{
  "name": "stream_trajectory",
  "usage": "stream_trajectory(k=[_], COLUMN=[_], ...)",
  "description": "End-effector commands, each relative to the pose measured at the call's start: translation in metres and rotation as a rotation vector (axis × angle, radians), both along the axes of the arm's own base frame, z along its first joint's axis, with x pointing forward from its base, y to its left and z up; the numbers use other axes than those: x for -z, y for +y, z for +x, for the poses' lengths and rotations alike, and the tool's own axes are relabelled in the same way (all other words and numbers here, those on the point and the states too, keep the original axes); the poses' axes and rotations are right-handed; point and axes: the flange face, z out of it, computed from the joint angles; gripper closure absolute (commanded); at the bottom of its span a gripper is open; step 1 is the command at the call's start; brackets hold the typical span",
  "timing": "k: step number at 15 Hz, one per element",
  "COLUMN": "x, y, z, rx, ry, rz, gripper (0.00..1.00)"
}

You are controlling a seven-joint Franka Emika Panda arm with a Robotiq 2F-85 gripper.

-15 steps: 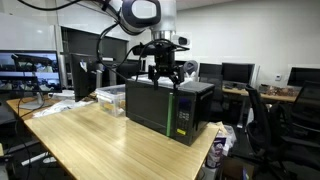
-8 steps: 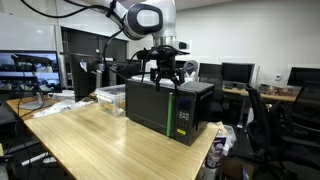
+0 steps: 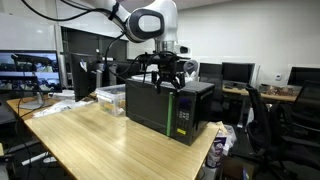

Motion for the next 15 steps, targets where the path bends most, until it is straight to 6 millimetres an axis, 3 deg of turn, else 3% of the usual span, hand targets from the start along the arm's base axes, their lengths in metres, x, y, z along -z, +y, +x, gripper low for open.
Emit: stream_trajectory(k=[1, 2, 4, 7, 8, 9, 12, 15], x=[0.0029, 0.0015, 0.0006, 0.0004, 0.0002, 0.0002, -0.0008, -0.001], y=[-0.013, -0.011, -0.0109, -0.011, -0.011, -0.011, -0.0142, -0.0155], z=[0.0004, 0.0013, 0.0021, 0.0025, 0.0019, 0.0017, 0.0013, 0.001], rx=[0.031, 0.025, 0.024, 0.026, 0.028, 0.029, 0.035, 0.04], ry=[-0.029, -0.031, -0.035, -0.038, -0.038, -0.037, -0.043, -0.044], rz=[0.02, 0.014, 0.01, 0.006, 0.007, 0.007, 0.002, 0.001], gripper=[0.0, 0.25, 0.33, 0.58, 0.73, 0.8, 0.98, 0.96])
